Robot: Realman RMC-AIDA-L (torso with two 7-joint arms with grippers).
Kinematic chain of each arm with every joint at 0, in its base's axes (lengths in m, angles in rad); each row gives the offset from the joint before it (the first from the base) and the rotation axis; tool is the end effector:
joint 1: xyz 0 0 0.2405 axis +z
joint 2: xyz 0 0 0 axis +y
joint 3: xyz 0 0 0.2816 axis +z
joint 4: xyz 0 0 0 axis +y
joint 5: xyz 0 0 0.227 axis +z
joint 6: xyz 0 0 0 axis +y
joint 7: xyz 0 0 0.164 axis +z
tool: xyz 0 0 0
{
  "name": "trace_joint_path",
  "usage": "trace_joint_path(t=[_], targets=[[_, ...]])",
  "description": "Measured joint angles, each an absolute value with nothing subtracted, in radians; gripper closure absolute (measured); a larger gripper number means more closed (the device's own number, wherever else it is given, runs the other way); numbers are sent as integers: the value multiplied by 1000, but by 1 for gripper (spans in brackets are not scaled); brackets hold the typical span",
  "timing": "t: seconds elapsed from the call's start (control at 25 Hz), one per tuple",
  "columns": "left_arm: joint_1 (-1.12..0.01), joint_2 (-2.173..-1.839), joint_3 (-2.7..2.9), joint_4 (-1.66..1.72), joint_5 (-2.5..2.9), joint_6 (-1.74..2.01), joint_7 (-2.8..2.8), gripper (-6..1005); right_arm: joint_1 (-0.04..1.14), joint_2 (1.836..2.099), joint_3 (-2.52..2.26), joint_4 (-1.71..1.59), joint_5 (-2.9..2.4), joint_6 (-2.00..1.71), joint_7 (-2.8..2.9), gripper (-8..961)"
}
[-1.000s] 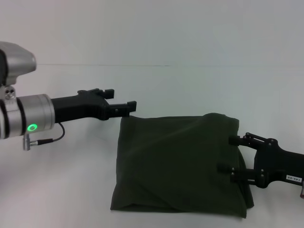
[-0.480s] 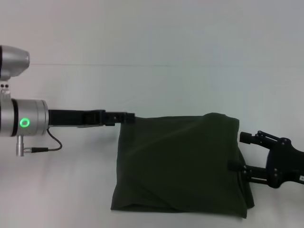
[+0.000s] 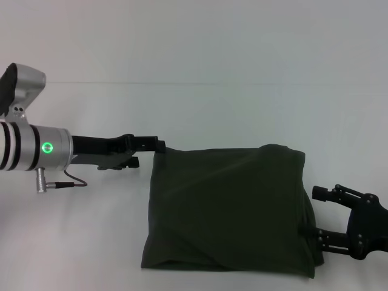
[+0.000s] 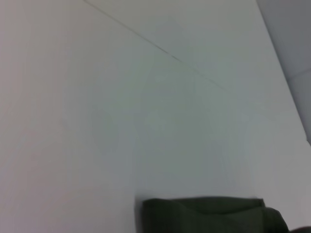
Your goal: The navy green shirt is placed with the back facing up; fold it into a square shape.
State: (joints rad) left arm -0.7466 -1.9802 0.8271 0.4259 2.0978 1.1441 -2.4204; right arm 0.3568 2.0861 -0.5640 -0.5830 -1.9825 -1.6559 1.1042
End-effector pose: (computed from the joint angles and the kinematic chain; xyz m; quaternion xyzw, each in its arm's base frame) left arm -0.2881 0.4392 -0.0448 -0.7336 -0.6453 -0.1673 0.1317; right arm 0.3356 0.2959 -0.0272 -0.9218 0.1970 0.2826 0.1776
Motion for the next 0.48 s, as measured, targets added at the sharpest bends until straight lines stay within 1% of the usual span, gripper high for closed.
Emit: trace_joint_path(t=[0.32,0.48], targets=[[-744,-2028,851,424,2099,1037,-2404,64,349,2086,-570,-583,-1983,-1663,1102,54],[-746,-2042,864,425,2099,1009,-2400,64,348,2086,-570,-583,-1984,-1668,1102,54]])
